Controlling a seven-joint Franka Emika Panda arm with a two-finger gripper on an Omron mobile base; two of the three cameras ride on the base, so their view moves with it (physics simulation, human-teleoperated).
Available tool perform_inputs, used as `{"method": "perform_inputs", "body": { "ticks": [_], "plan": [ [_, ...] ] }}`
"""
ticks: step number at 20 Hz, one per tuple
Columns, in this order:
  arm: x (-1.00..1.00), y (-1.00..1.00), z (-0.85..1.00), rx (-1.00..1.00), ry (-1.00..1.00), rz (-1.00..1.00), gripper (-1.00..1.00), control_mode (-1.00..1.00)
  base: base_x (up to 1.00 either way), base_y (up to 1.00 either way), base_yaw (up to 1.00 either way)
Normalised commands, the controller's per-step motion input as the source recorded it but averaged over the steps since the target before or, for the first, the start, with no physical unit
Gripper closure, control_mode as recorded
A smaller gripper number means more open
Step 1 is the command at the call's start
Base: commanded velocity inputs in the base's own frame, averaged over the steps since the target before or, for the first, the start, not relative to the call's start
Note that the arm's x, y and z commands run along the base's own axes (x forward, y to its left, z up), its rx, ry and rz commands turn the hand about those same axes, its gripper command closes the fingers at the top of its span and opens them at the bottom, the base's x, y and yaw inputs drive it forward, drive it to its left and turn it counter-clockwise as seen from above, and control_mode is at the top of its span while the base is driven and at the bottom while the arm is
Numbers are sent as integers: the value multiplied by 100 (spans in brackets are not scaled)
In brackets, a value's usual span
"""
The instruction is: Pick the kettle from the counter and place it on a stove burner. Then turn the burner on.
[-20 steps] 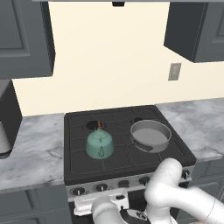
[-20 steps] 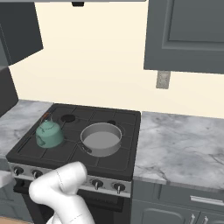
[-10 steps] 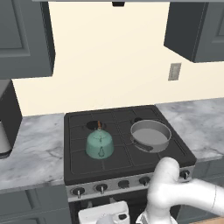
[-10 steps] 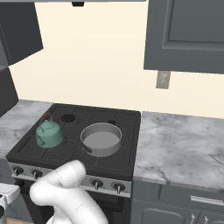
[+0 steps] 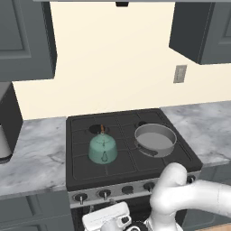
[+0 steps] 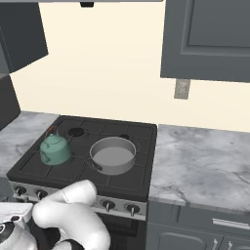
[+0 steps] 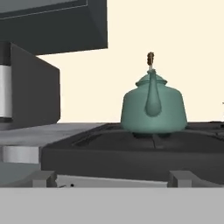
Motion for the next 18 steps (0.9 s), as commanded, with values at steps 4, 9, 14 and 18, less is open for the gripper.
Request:
{"method": "perform_inputs", "body": {
  "ticks": [4, 9, 14, 18],
  "plan": [
    [36, 76, -32, 0, -12, -13, -100, -100, 0, 0, 0],
    [19, 48, -25, 0, -3, -8, -100, -100, 0, 0, 0],
    [-5, 1, -11, 0, 0, 0, -100, -100, 0, 0, 0],
    [-13, 6, -52, -3, 0, 0, -100, -100, 0, 0, 0]
  ]
}}
